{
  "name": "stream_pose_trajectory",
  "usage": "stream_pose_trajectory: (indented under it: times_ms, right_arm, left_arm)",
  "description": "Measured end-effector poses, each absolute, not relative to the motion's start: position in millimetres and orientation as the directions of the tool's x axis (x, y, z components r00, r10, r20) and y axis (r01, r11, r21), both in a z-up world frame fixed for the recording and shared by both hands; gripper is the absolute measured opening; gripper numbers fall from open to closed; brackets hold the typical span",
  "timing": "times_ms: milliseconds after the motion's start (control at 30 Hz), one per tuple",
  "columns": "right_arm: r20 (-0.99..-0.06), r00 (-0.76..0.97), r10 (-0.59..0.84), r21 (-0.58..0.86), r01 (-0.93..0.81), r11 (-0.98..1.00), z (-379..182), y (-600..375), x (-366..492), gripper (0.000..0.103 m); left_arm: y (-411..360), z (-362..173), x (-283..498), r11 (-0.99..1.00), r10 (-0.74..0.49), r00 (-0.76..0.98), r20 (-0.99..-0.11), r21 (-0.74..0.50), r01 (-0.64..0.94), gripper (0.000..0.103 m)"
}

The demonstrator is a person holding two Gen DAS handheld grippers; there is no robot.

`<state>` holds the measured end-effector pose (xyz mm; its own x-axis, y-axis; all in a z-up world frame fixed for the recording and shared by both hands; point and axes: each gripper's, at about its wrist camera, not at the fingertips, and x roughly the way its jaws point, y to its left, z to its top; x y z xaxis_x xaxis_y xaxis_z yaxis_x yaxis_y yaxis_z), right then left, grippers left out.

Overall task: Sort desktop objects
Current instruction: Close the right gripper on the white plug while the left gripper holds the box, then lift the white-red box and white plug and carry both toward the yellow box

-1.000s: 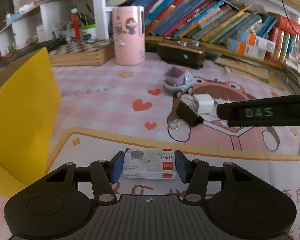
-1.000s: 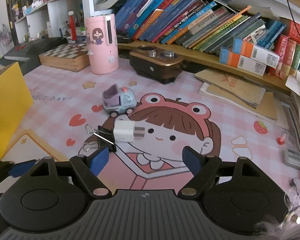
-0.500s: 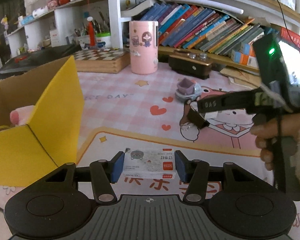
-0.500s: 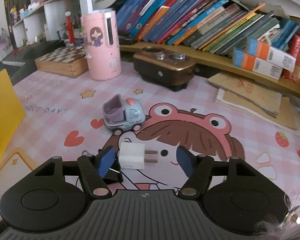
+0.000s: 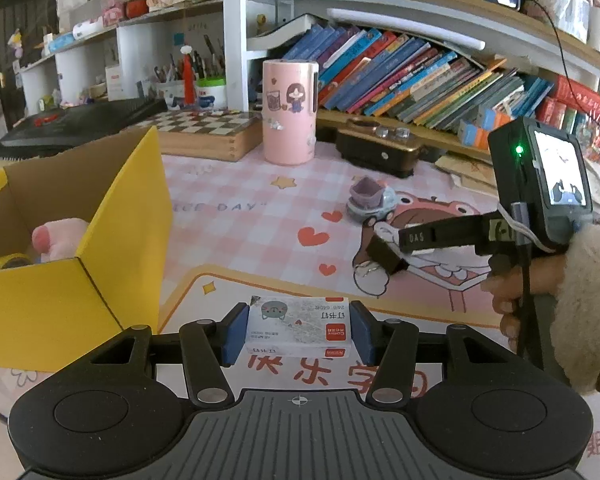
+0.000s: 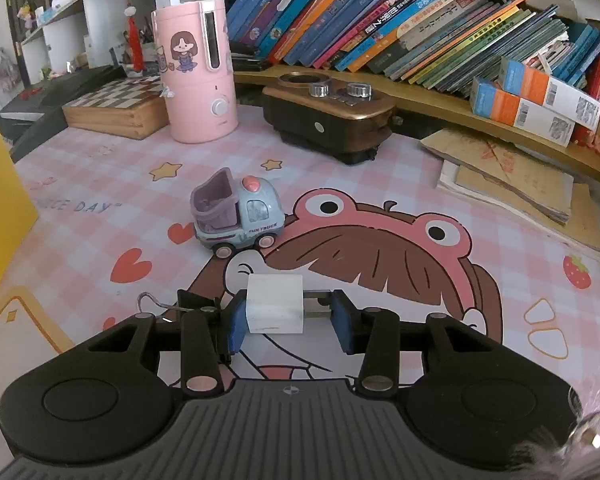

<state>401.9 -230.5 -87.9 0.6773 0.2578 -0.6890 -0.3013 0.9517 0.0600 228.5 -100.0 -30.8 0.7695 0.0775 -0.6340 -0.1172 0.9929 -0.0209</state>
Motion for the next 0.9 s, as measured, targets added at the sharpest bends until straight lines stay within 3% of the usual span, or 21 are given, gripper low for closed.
stream_pose_trajectory:
  times_ms: [433,900]
  right_arm:
    - [-0.656,0.706,0.268,0.073,-0.293,0.953,-50.9,-254.6,350.6,0.04]
    - [-0.679,0.656,0.328,0.136,-0.326,0.935,-24.6,-236.5,254.1,0.04]
  left_arm:
    - [-97.8,-14.7,206.1,0.99,0.034,0.812,-0.583,-0.09,-0.106,0.052]
    - [-68.1,-0.2,154.1,0.986,-0.002,0.844,-0.537,-0.142,-0.088,0.052]
